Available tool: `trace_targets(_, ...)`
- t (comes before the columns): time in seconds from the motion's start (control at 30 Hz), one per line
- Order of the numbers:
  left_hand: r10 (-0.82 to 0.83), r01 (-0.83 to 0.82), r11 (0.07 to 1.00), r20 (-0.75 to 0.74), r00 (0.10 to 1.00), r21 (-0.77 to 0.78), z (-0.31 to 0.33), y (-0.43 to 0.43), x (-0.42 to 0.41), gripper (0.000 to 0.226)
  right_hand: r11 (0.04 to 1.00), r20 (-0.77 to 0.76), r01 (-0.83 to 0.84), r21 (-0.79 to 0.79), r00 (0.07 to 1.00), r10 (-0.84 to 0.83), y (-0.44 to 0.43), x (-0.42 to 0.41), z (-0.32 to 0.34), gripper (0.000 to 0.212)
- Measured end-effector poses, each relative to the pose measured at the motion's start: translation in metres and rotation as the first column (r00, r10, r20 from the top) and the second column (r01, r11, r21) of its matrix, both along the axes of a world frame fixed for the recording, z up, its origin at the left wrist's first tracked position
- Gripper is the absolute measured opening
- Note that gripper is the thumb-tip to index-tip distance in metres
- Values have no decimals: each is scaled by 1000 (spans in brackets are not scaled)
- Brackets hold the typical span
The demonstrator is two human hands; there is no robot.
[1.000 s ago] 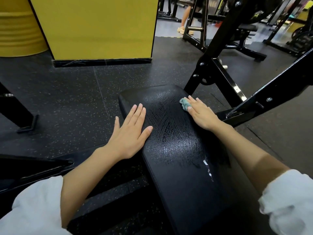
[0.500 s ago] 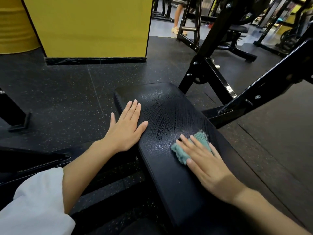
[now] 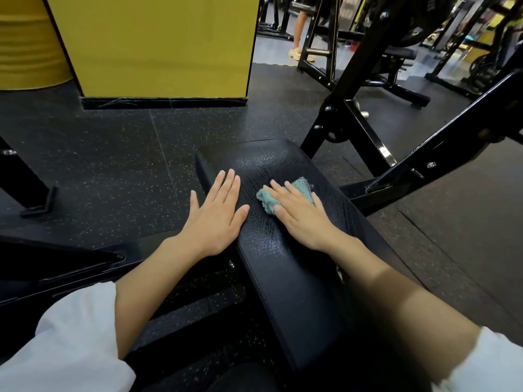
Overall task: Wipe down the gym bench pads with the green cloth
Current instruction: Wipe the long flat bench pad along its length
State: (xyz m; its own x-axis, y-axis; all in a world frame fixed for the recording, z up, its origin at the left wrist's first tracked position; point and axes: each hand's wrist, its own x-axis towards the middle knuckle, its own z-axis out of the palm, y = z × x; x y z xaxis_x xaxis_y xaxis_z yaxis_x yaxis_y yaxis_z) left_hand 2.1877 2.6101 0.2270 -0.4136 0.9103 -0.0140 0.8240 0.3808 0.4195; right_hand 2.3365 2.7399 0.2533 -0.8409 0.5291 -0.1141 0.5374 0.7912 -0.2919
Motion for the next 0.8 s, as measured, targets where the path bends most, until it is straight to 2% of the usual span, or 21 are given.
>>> trace_targets(0.17, -4, 4, 1000, 31, 1000, 6, 0, -6, 4, 61, 1000, 6, 12, 20, 1000, -12, -5, -10, 2, 47)
trace_targets(0.37, -16, 15, 1000, 42, 999, 8, -1, -13, 6, 60, 996, -12, -86, 10, 996, 86, -62, 39, 5, 47)
trace_targets(0.47, -23, 22, 1000, 44, 999, 14, -2, -14, 6, 60, 991, 51, -134, 15, 990, 133, -88, 62, 4, 58)
trace_targets(0.63, -47, 44, 998, 68, 997, 39, -2, -17, 5, 58, 989, 56, -146, 11, 988, 145, -93, 62, 3, 60)
trace_targets(0.8, -79, 72, 994, 85, 993, 79, -3, -20, 1, 56, 991, 7, -133, -4, 991, 133, -83, 31, 6, 46)
